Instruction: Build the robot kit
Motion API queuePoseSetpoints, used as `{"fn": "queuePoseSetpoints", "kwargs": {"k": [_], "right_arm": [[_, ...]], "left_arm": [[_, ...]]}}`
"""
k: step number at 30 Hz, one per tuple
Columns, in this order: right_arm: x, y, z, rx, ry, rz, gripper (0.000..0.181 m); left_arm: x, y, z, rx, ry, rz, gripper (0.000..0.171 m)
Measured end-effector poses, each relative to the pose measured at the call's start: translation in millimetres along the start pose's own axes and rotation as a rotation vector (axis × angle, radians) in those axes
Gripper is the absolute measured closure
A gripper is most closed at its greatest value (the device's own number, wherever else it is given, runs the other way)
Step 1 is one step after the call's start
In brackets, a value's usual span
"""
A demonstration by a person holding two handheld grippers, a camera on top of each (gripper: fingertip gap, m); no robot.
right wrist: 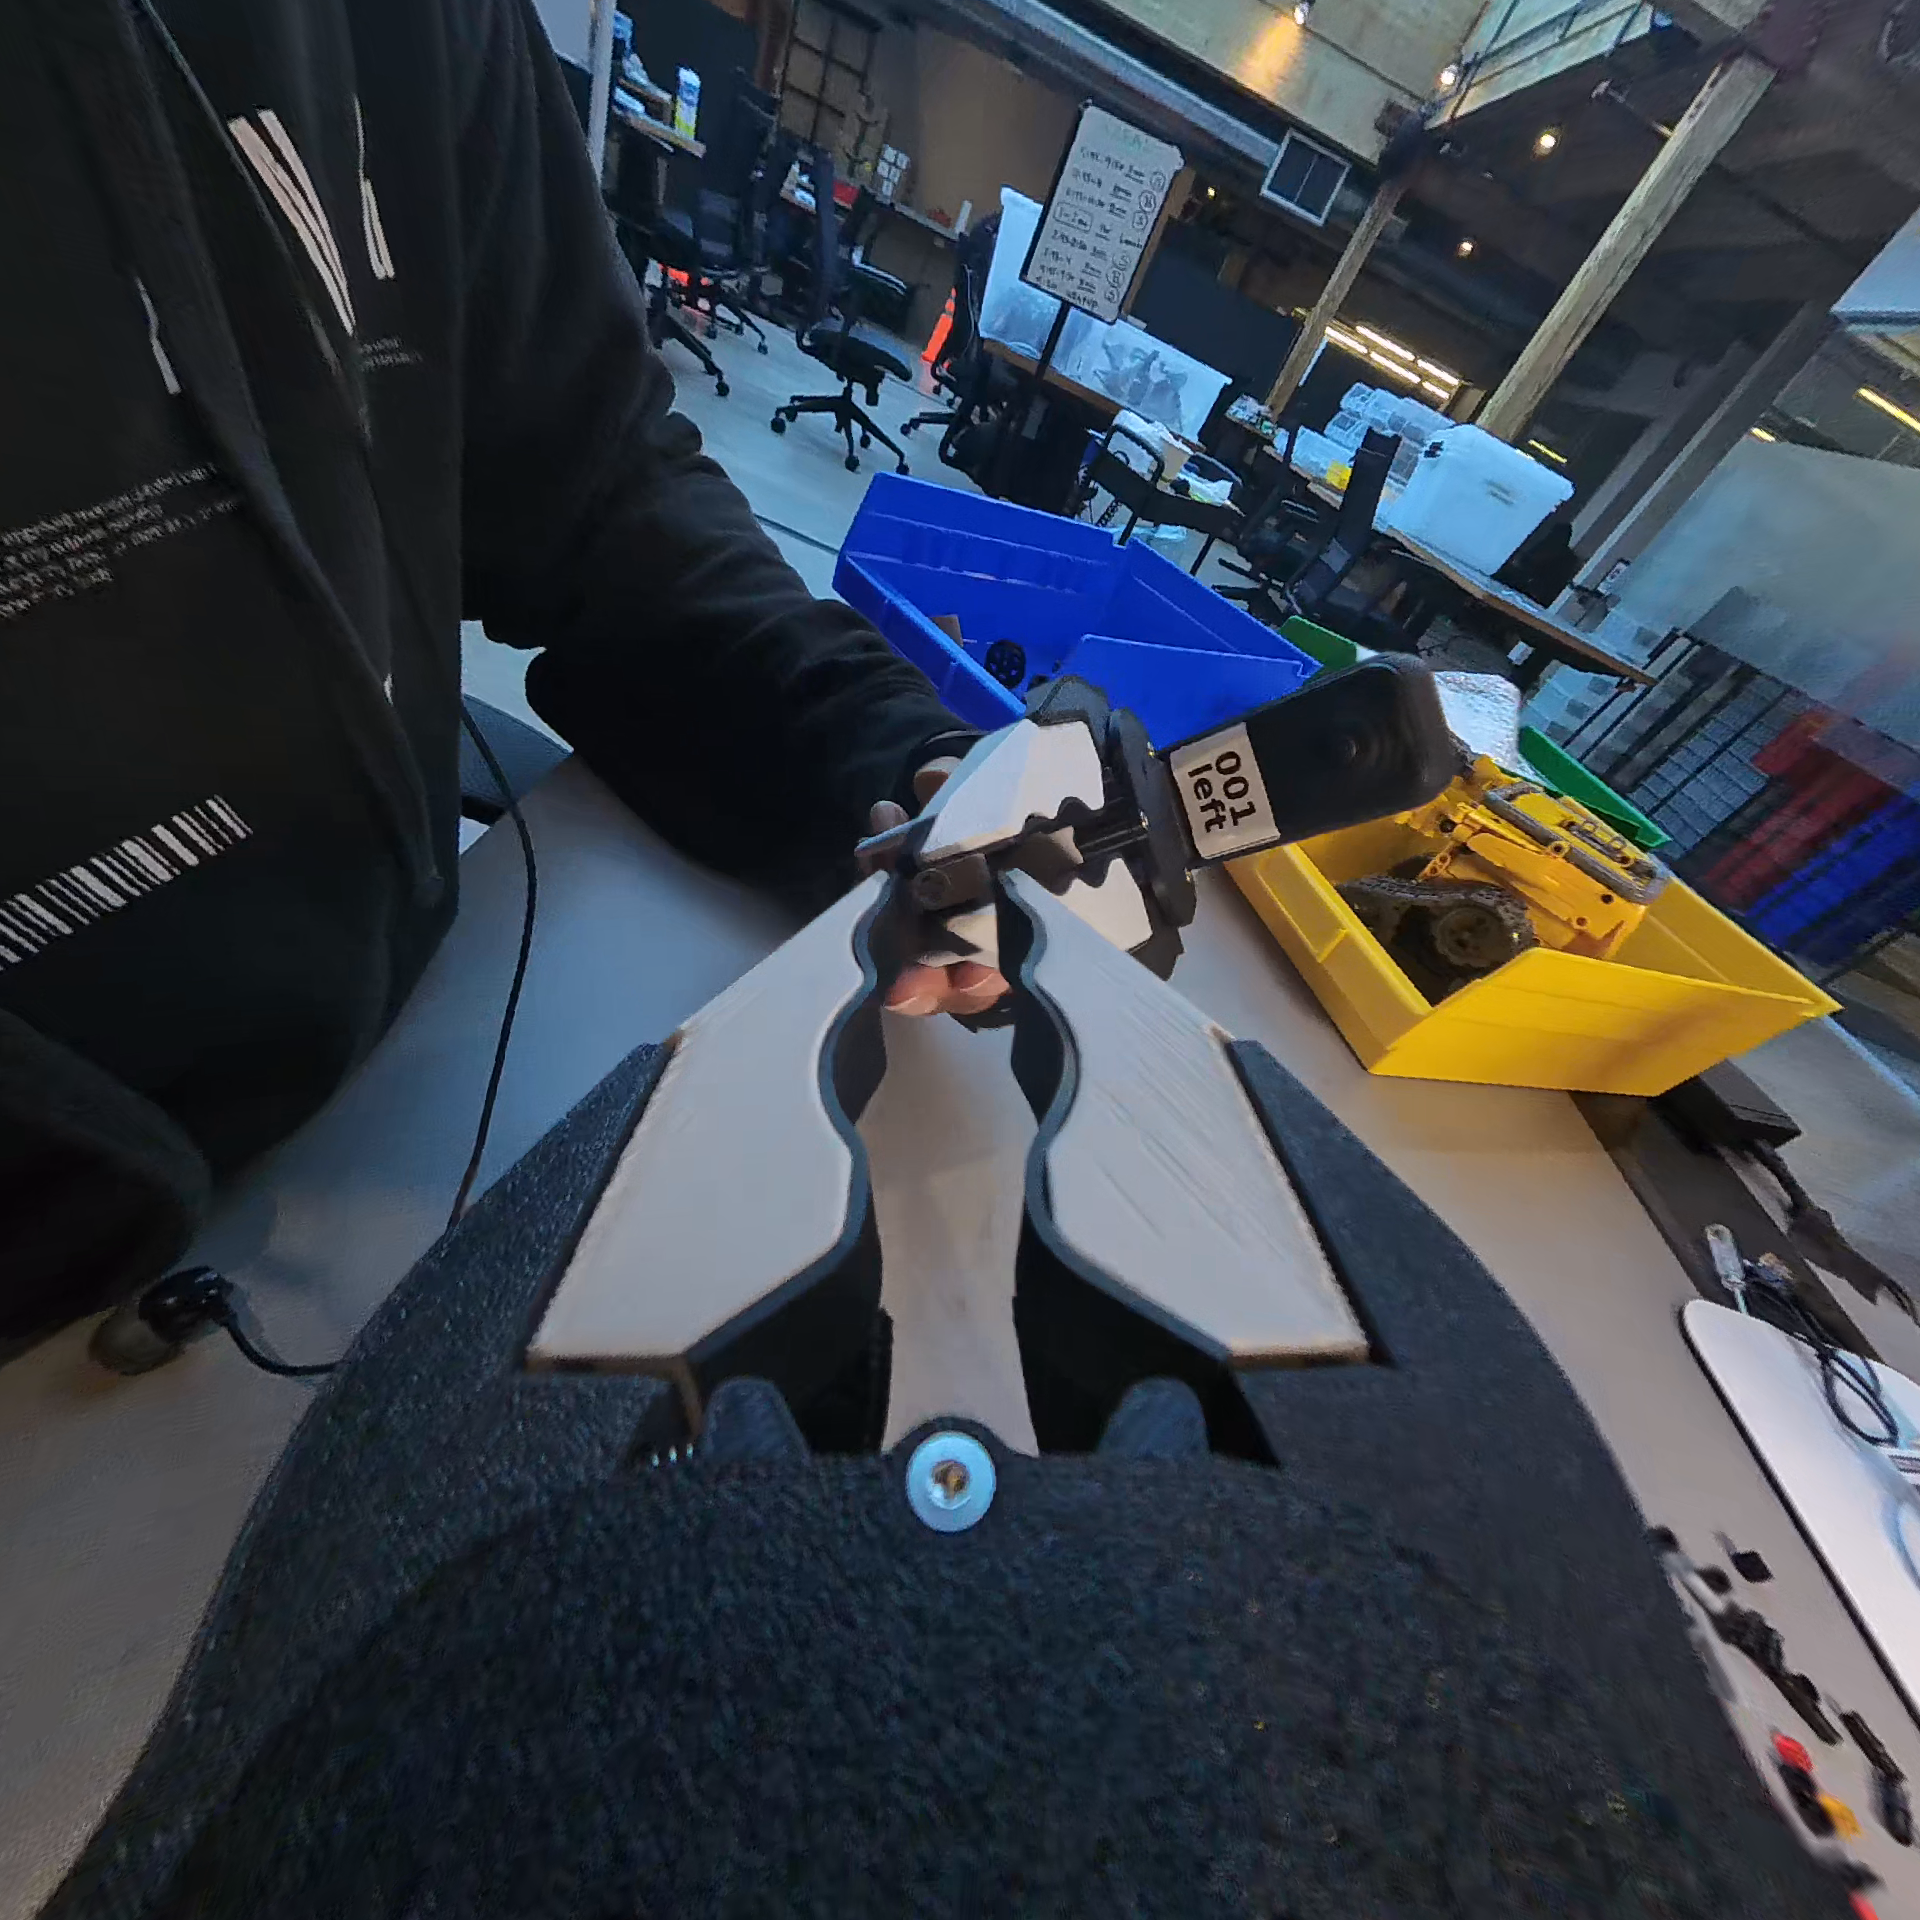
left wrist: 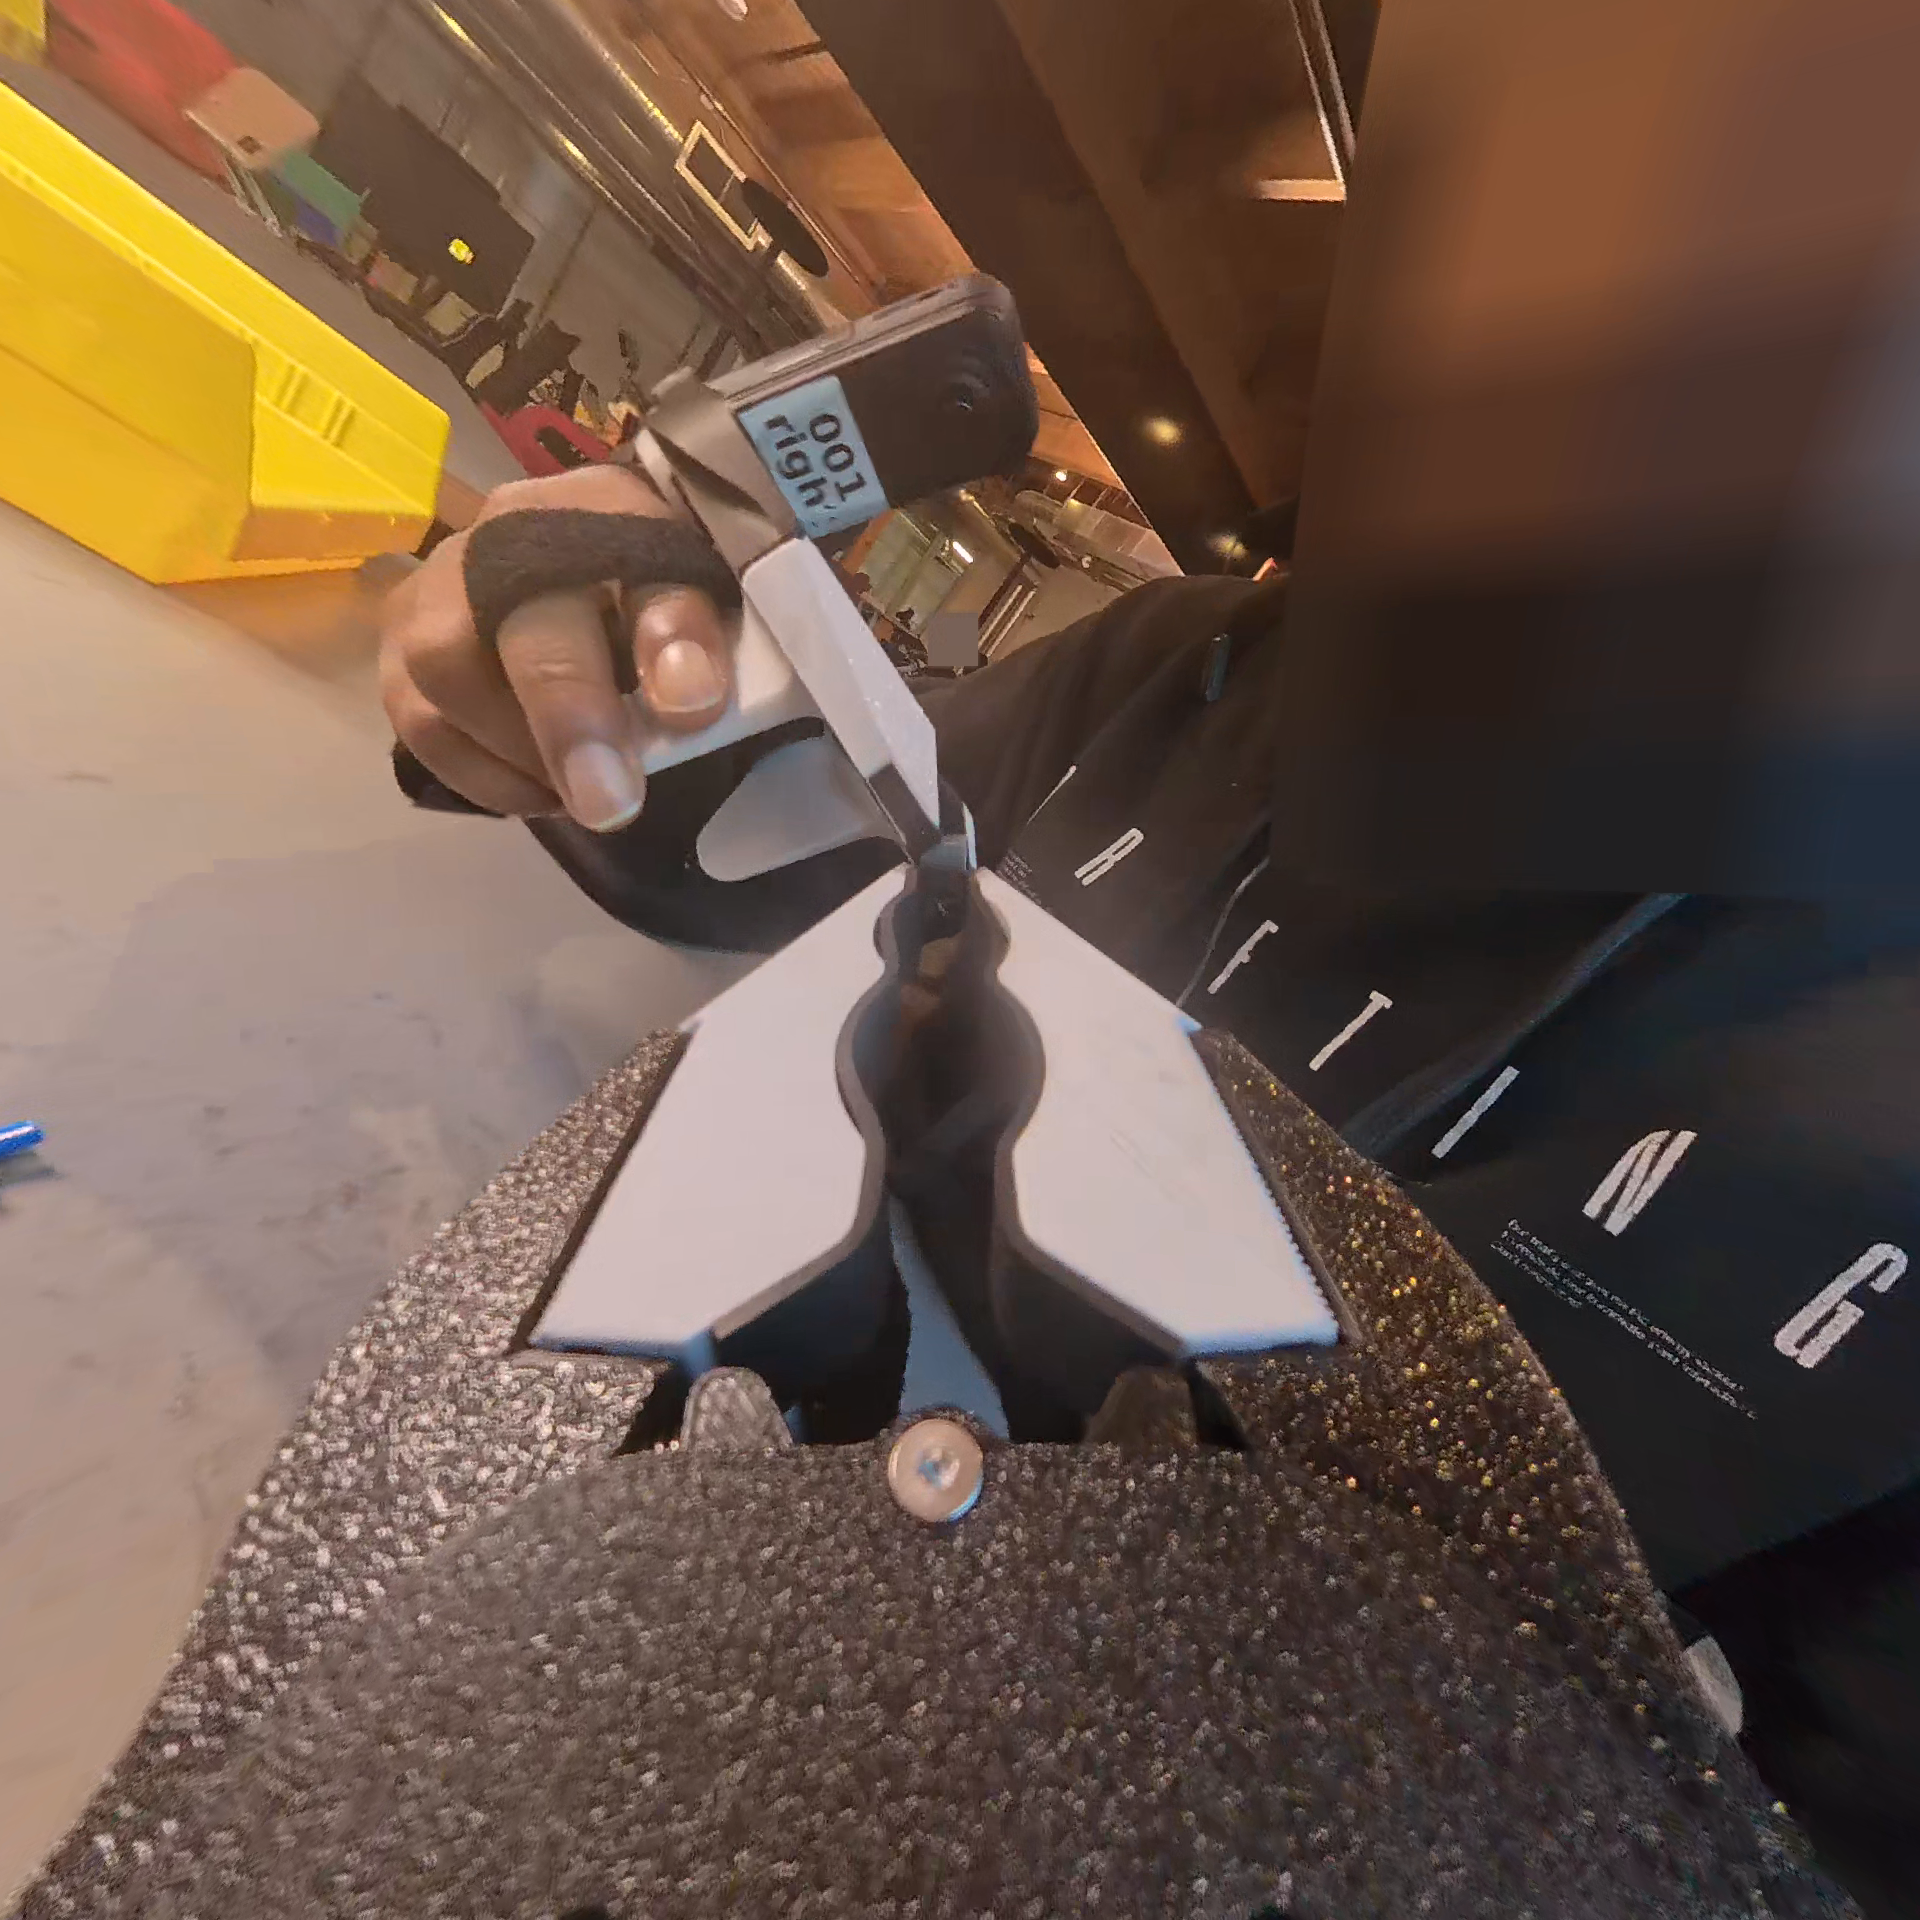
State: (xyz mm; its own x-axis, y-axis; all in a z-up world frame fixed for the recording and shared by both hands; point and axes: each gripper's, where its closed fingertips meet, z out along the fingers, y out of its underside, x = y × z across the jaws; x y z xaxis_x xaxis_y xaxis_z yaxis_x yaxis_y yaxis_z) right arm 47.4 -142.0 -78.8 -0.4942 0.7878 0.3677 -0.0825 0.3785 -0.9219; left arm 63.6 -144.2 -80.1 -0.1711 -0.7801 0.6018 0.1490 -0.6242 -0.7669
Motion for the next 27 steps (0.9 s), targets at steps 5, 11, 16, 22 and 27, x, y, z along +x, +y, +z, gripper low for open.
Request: {"fn": "queuePoseSetpoints", "kwargs": {"k": [5,11,16,22,27], "right_arm": [[7,19,-2,-0.129,0.060,-0.129,0.165],[18,38,-4,-0.197,0.125,-0.168,0.166],[36,45,-3,-0.150,0.226,-0.075,0.166],[44,50,-2,-0.159,0.277,-0.064,0.166],[44,69,-5,-0.255,0.233,0.070,0.162]], "left_arm": [[-19,2,-5,-0.001,-0.083,-0.094,0.165],[-38,-2,-14,0.054,-0.173,-0.182,0.165],[-47,-14,-24,0.136,-0.240,-0.177,0.164],[-55,-18,-30,0.167,-0.300,-0.175,0.165],[-69,-15,-42,0.111,-0.451,-0.096,0.165]]}}
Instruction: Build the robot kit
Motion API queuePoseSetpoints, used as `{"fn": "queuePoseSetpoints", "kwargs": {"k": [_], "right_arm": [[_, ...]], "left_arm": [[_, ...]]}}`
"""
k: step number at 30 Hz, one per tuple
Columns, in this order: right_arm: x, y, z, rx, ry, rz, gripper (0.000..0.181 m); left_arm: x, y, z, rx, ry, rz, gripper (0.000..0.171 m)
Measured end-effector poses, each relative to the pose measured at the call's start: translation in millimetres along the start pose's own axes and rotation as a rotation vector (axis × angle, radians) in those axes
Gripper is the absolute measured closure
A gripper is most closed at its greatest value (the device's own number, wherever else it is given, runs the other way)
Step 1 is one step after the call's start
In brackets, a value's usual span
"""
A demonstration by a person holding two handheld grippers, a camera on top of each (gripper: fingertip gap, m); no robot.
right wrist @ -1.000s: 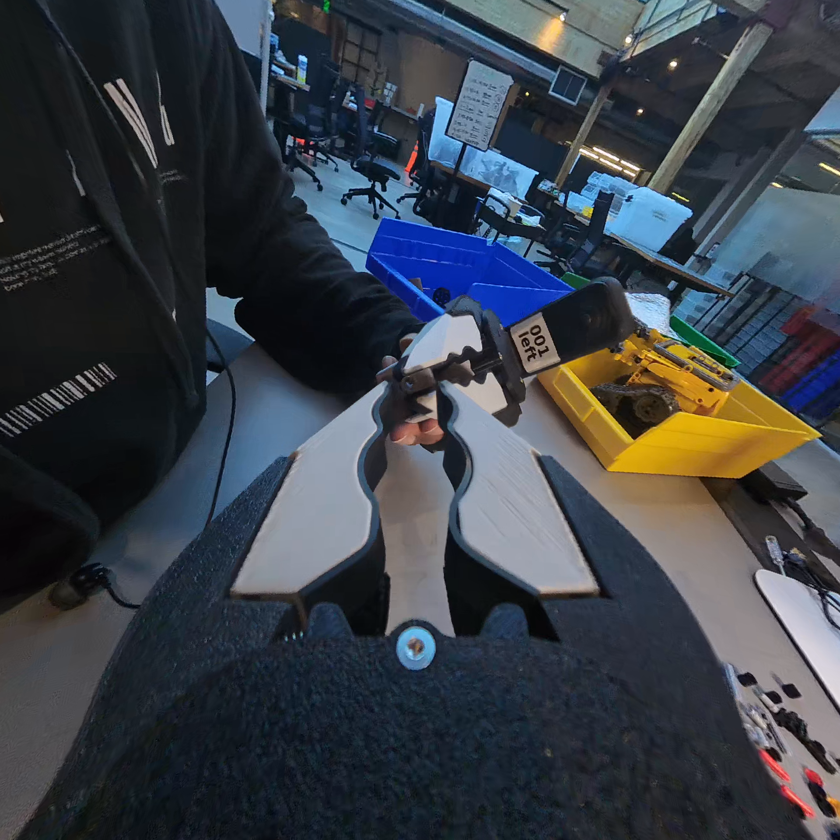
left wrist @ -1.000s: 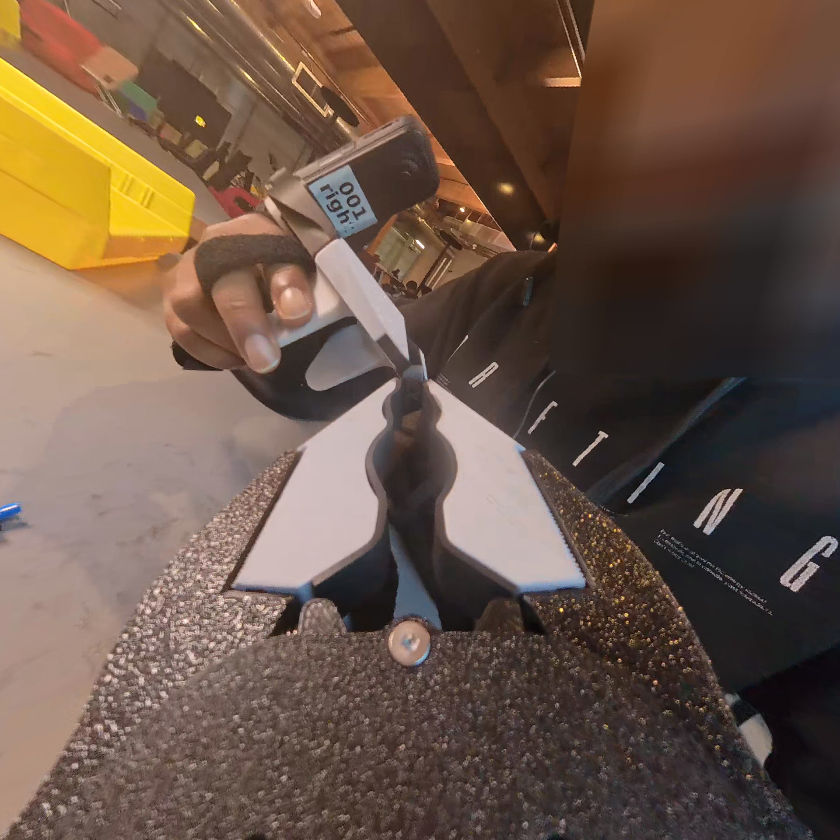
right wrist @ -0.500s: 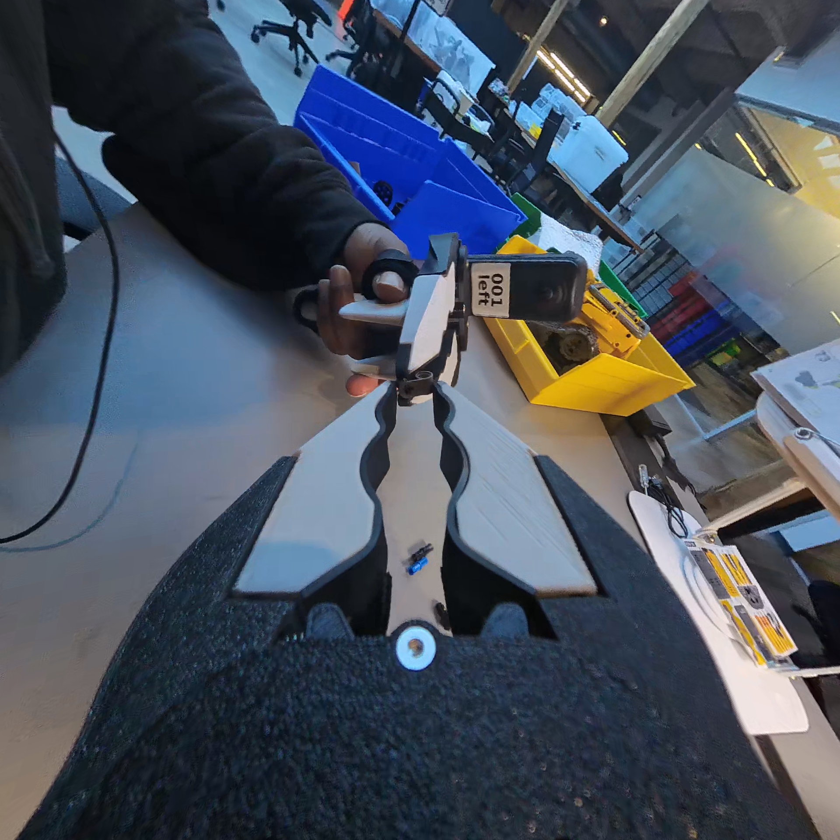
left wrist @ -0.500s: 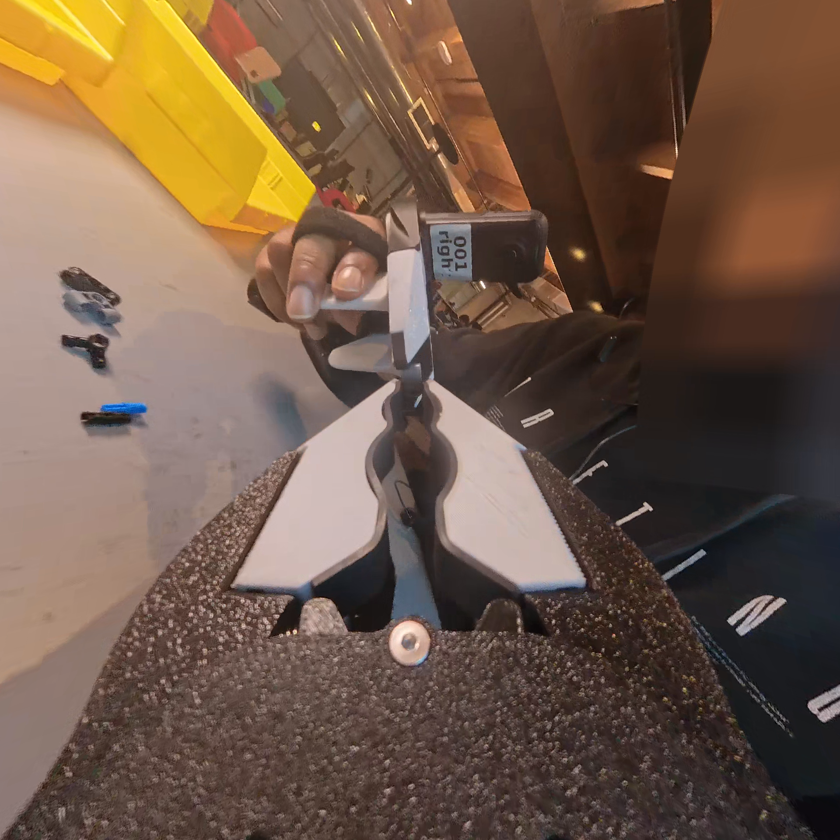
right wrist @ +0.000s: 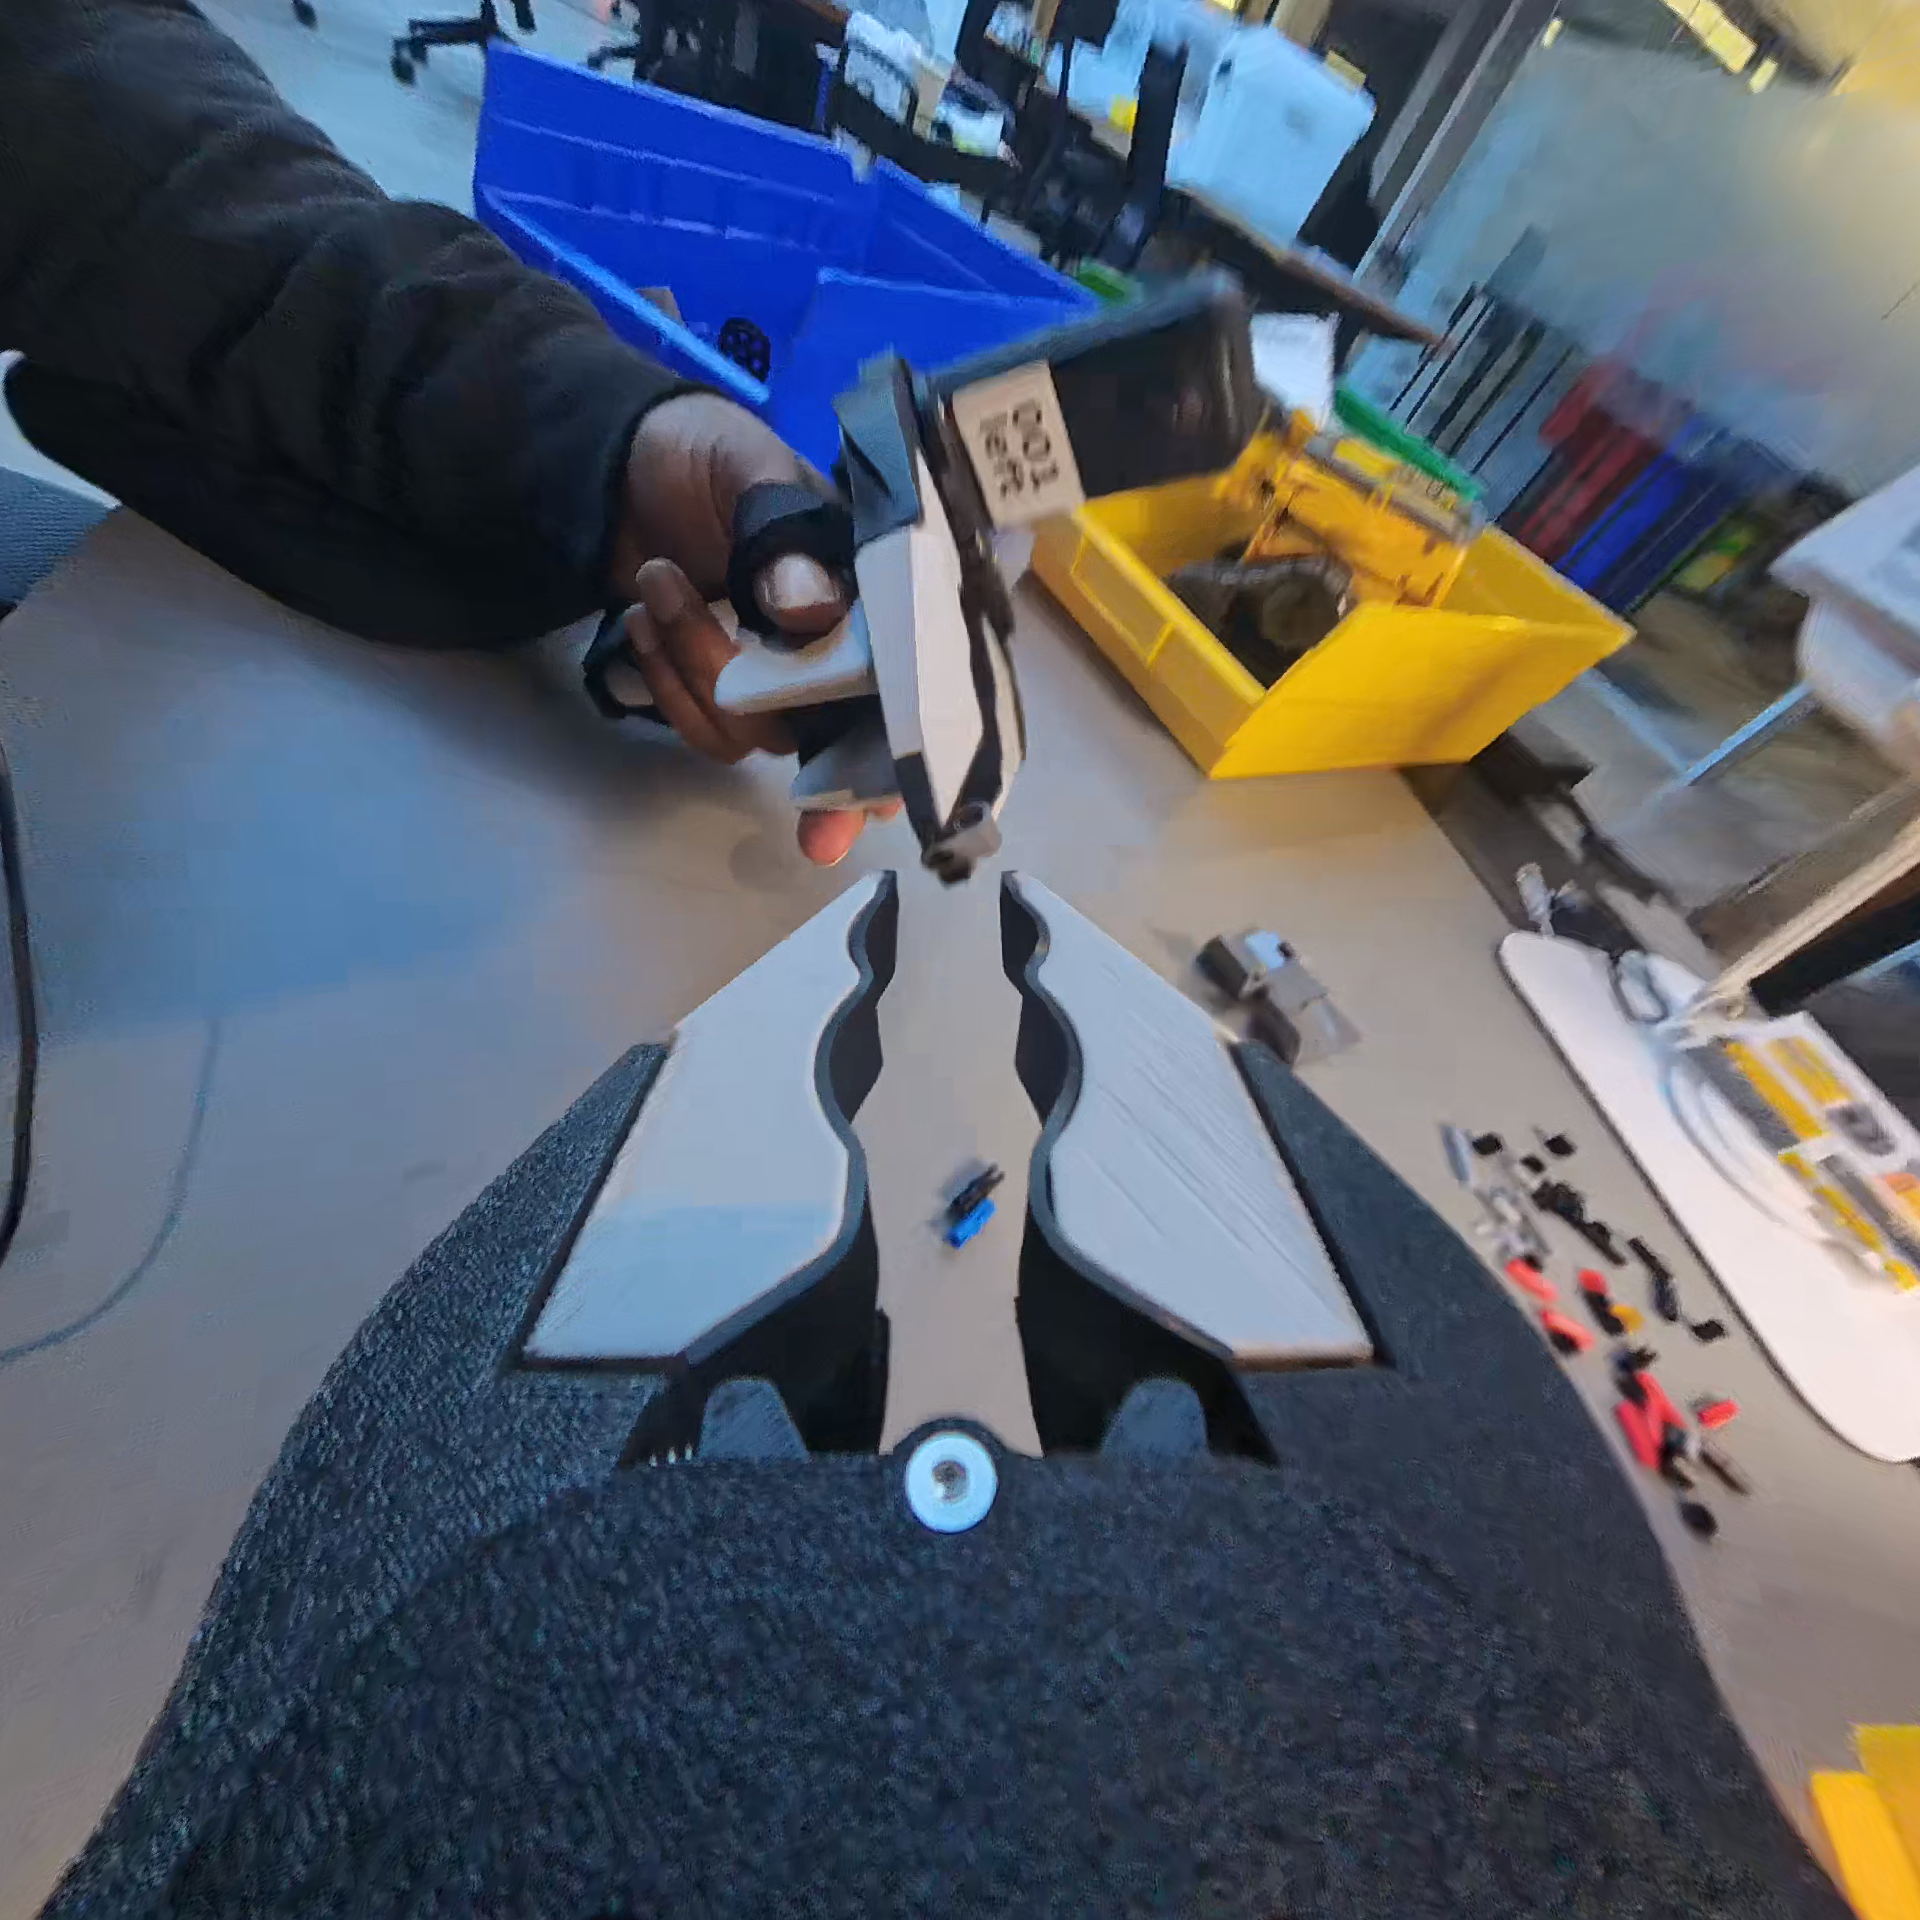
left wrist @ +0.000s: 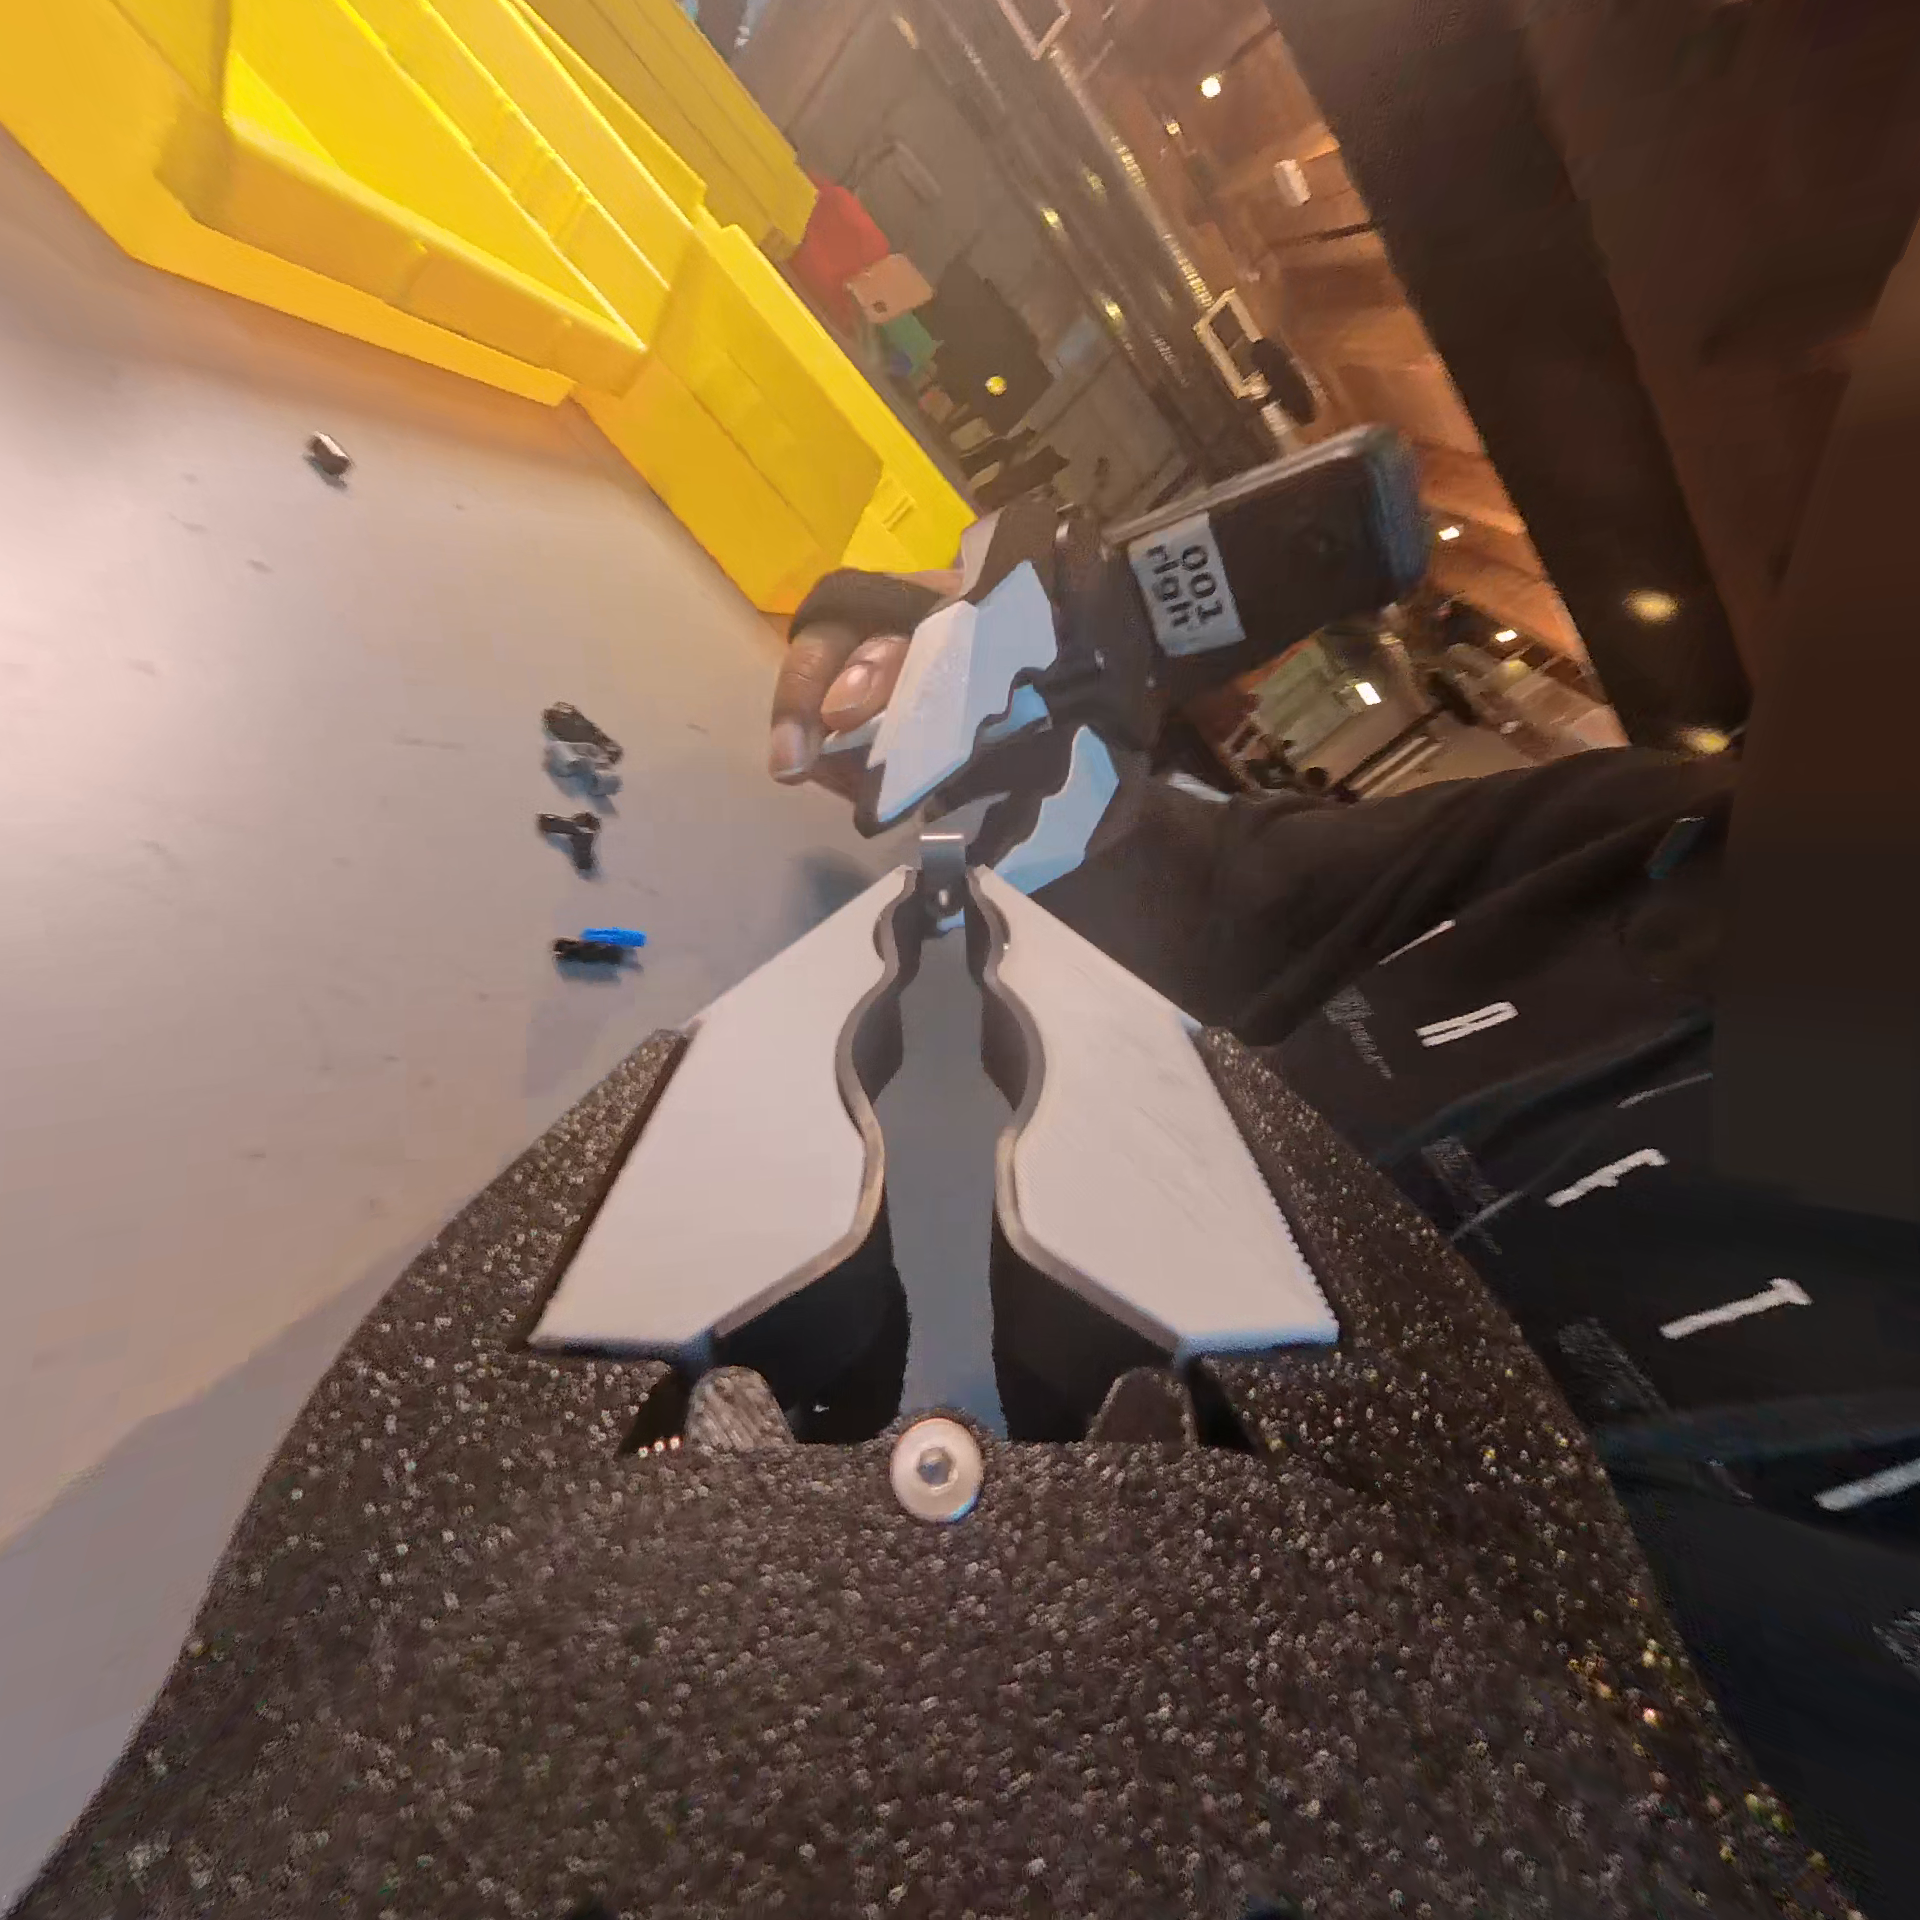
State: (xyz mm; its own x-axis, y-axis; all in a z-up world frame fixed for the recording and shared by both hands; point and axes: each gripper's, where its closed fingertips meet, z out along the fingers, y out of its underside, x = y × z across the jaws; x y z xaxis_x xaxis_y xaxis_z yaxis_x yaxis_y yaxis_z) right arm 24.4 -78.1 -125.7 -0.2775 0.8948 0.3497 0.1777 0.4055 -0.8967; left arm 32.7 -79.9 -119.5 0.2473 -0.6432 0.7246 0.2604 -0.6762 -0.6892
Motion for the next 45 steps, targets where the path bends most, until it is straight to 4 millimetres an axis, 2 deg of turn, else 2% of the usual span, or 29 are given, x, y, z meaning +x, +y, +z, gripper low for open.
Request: {"fn": "queuePoseSetpoints", "kwargs": {"k": [3,5,8,19,29,36,40,45], "right_arm": [[8,39,-7,-0.204,-0.046,0.090,0.162],[8,68,-12,-0.339,-0.076,0.135,0.162],[2,89,-13,-0.432,-0.111,0.182,0.164],[5,101,-16,-0.501,-0.090,0.190,0.166],[7,101,-18,-0.487,-0.090,0.211,0.166],[23,102,-36,-0.442,-0.077,0.280,0.165],[34,112,-46,-0.461,-0.041,0.289,0.165],[28,111,-33,-0.462,-0.062,0.247,0.165]], "left_arm": [[-19,1,-9,-0.050,-0.160,0.124,0.165],[-24,1,-12,-0.066,-0.208,0.166,0.165],[-28,2,-13,-0.073,-0.231,0.176,0.165],[-34,3,-14,-0.090,-0.271,0.215,0.165],[-37,4,-15,-0.094,-0.286,0.229,0.165],[-38,1,-17,-0.083,-0.289,0.223,0.165],[-38,1,-17,-0.081,-0.284,0.217,0.165],[-38,2,-16,-0.082,-0.279,0.211,0.165]]}}
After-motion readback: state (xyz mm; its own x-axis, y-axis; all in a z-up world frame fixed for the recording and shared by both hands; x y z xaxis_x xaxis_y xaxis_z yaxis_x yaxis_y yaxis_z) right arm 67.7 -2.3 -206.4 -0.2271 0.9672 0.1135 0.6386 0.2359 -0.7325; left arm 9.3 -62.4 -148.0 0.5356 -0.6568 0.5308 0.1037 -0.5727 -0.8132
